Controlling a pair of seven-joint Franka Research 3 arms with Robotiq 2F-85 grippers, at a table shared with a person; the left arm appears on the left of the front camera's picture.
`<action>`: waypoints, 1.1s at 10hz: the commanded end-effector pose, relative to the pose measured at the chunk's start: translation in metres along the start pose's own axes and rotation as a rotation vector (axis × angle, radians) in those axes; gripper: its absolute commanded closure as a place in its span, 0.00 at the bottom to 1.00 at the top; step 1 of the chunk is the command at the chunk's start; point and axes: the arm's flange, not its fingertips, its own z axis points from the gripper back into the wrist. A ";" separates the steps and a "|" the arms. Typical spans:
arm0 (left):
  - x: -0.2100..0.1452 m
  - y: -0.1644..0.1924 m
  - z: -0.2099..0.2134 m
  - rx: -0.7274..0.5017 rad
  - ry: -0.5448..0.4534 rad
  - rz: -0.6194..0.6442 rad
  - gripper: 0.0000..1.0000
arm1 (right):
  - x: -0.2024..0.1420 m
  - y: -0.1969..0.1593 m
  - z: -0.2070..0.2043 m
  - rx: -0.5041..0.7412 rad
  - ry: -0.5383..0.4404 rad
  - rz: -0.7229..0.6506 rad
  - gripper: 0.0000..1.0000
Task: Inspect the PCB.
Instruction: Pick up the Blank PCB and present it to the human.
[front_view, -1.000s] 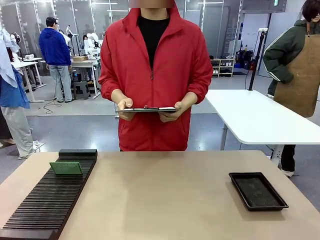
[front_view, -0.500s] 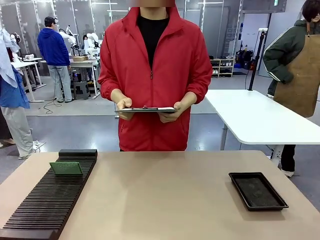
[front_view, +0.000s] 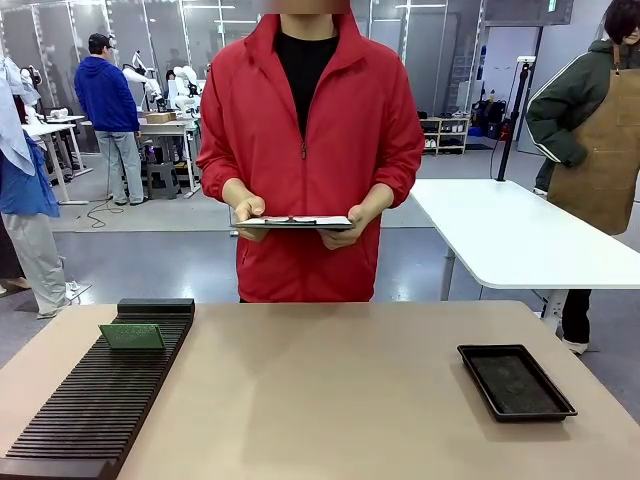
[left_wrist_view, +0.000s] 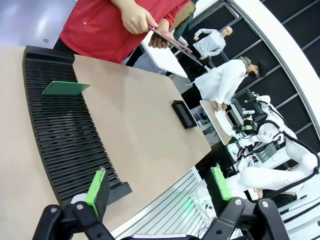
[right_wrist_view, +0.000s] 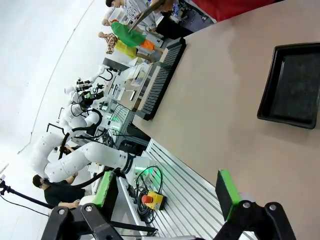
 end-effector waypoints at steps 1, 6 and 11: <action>0.000 0.001 0.000 0.001 0.000 -0.001 0.00 | 0.002 0.000 -0.001 0.010 -0.006 0.027 0.00; 0.082 -0.063 -0.107 0.534 0.398 -0.591 0.00 | 0.002 0.000 -0.001 0.010 -0.006 0.027 0.00; 0.127 -0.056 -0.229 0.612 0.811 -0.927 0.00 | 0.002 0.000 -0.001 0.010 -0.006 0.027 0.00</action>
